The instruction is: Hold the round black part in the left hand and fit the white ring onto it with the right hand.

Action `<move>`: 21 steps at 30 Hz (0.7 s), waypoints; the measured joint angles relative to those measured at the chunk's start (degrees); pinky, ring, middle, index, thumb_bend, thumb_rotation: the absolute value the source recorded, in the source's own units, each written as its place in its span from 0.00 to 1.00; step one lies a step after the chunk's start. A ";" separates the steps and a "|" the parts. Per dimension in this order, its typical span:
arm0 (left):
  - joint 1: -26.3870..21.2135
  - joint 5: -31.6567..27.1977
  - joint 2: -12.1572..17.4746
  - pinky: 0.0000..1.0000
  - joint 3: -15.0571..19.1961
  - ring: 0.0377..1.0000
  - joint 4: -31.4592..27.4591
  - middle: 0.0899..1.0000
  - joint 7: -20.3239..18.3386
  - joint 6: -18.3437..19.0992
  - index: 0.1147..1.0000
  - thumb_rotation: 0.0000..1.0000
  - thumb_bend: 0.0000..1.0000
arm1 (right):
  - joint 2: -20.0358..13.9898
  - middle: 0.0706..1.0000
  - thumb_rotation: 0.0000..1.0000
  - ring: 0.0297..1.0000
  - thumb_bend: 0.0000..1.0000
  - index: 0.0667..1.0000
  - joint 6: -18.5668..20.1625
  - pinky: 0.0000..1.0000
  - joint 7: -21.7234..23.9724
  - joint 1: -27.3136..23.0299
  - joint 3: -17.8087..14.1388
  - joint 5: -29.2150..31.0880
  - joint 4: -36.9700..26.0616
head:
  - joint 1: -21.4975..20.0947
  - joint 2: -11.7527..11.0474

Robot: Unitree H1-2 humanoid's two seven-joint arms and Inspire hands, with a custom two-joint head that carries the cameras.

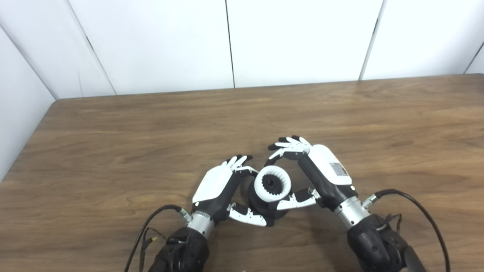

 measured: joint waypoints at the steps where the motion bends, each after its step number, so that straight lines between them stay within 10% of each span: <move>1: 0.00 0.00 0.00 1.00 0.00 1.00 -0.03 0.96 -0.10 0.05 0.57 0.31 0.98 | 0.00 0.79 0.15 0.88 0.51 0.45 0.23 0.95 0.21 -0.05 0.00 -0.23 -0.09 | 0.00 0.00; 12: -0.14 0.10 0.02 1.00 0.02 1.00 -0.08 0.96 -0.68 0.14 0.57 0.32 0.99 | -0.31 0.82 0.17 0.88 0.51 0.46 4.69 0.88 4.64 -1.14 0.24 -1.20 -0.94 | 0.00 0.27; 15: -0.16 0.10 0.02 1.00 0.02 1.00 -0.08 0.96 -0.73 0.13 0.57 0.32 0.99 | -0.57 0.85 0.44 0.90 0.75 0.67 6.06 0.87 6.33 -1.58 0.63 -2.46 -1.77 | 0.17 0.35; 21: -0.16 0.05 0.10 1.00 0.01 1.00 -0.24 0.96 -0.93 0.11 0.57 0.31 0.99 | -2.72 0.89 0.53 0.92 0.85 0.78 9.33 0.89 10.73 -1.12 1.09 -4.33 -1.57 | 0.09 0.62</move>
